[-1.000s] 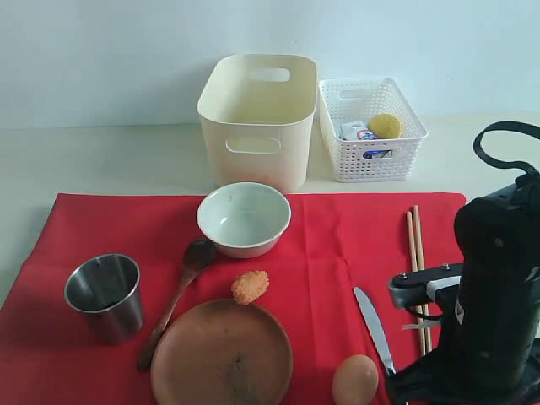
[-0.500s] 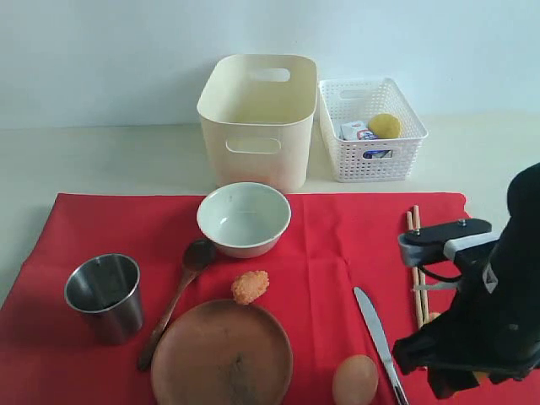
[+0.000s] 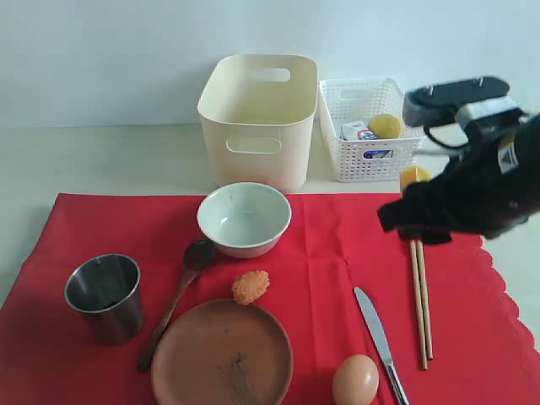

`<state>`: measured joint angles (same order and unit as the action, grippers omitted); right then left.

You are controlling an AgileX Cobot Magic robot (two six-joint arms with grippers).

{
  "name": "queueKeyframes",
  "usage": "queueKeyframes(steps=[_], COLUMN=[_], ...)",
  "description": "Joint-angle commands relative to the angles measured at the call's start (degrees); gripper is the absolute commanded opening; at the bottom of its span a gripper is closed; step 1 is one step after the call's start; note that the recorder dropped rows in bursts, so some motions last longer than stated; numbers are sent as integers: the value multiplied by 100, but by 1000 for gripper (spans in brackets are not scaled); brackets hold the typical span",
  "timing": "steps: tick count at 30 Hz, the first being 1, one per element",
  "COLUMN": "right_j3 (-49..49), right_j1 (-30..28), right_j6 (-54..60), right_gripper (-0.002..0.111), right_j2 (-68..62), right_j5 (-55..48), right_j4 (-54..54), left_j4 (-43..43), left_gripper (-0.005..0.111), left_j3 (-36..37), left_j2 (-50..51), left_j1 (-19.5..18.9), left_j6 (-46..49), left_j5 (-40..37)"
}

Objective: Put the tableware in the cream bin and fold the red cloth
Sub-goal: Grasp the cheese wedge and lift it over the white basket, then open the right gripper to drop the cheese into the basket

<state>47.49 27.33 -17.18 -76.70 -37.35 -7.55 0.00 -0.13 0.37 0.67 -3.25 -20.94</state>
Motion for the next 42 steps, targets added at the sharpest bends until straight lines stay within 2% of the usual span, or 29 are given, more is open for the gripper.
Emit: queueKeyframes(steps=[1, 8, 14, 34, 42], right_j3=[733, 1774, 2659, 5850, 7158], right_j1=[-527, -1117, -1404, -1474, -1733], right_j6=[269, 488, 555, 1718, 1718], right_gripper=[0, 0, 0, 0, 0], right_j2=[-387, -1255, -2144, -5216, -6332], right_j5=[622, 901, 1048, 1088, 1130], right_j4=[-178, -138, -118, 139, 164], left_j4=[-36, -36, -36, -36, -36], left_gripper=[0, 0, 0, 0, 0], left_j3=[13, 13, 13, 13, 13], left_j2=[-37, -37, -37, -37, -37], left_j1=[-5, -5, -5, -5, -5], left_j6=[-24, -24, -24, -24, -24], left_j5=[64, 64, 64, 64, 64])
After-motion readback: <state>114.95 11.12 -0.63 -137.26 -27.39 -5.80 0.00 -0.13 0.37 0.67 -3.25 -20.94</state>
